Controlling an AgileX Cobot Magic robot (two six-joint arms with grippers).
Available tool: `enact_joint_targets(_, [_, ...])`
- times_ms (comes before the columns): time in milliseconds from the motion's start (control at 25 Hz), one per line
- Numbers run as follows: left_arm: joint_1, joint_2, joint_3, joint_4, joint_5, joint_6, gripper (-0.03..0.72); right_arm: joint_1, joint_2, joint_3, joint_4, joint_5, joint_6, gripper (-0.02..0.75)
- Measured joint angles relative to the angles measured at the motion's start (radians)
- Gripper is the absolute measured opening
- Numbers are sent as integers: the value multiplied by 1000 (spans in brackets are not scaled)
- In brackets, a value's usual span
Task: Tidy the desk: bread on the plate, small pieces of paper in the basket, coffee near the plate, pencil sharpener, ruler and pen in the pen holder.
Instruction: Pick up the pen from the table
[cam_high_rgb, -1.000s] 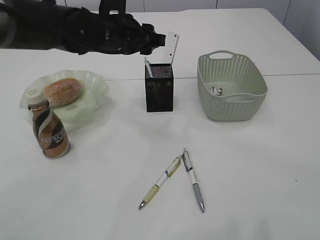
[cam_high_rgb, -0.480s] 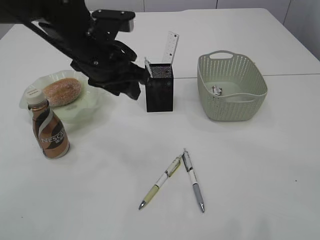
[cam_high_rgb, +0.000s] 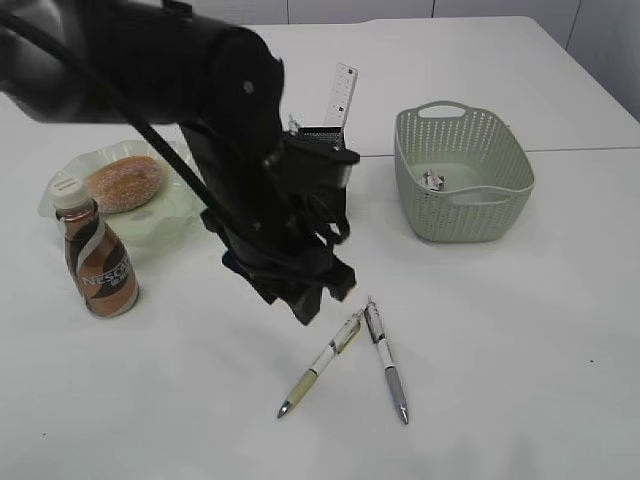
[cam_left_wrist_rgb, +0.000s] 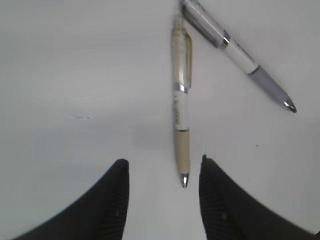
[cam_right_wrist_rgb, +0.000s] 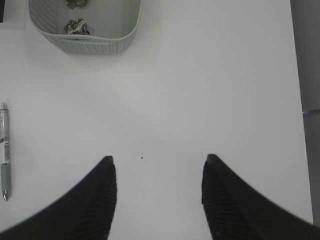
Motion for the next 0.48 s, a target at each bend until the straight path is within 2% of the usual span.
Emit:
enact_joint_targets(200, [-61,72,0,-2,0,2,340,0,0,0,0,0,0,405])
enact_joint_targets(480, [-71,116,0,-5,-52,2,332,0,0,0,0,0,0,405])
